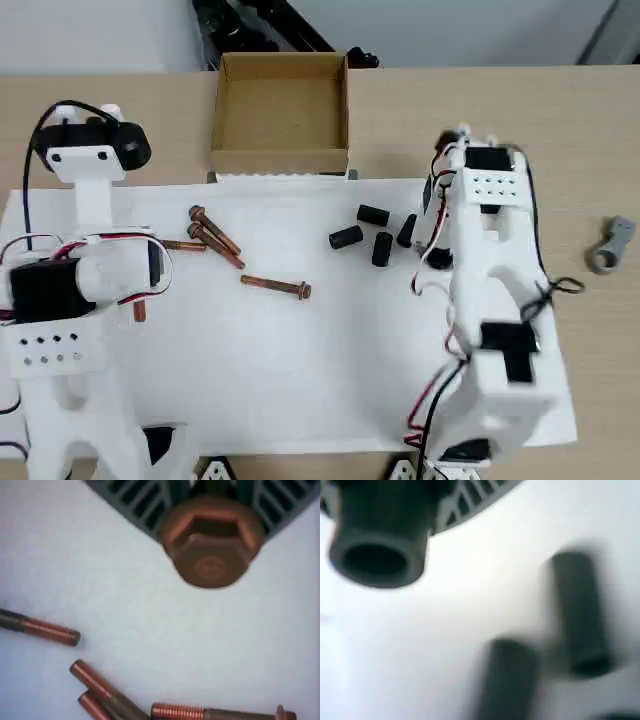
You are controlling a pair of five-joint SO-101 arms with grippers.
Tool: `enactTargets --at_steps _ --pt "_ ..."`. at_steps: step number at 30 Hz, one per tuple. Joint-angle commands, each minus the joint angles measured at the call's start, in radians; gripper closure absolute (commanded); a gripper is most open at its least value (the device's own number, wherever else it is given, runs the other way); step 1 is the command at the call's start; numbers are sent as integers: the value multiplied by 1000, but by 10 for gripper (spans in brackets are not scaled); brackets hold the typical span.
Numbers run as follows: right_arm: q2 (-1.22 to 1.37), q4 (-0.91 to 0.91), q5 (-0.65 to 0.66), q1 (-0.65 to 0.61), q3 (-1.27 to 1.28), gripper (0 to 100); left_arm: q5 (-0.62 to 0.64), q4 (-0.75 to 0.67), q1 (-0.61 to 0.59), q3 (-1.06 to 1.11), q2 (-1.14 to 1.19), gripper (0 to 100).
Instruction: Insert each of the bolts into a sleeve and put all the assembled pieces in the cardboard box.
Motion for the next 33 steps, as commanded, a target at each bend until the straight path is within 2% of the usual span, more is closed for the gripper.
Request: enactTargets --at_steps 1,6,8,10,16,22,26,29,33 --pt "-277 5 101 -7 -18 987 -6 -78 2 35 -28 995" --pt "-608 45 365 -67 -17 988 -2 -155 2 88 -28 995" --pt "-731 73 422 -130 -17 988 -2 -181 2 88 -28 995" --pt "-842 76 416 -203 -9 988 -2 -216 5 88 -28 995" --pt "-1106 25 267 -394 144 988 2 -371 9 88 -28 995" --pt "-1294 -271 233 -410 500 988 3 -519 21 88 -28 995" --pt "-1403 -591 239 -414 796 989 17 -559 129 88 -28 995" --pt "-1469 -852 241 -426 993 993 91 -595 233 87 -28 995" --pt "-1521 -1027 236 -503 1160 994 172 -735 308 87 -28 995"
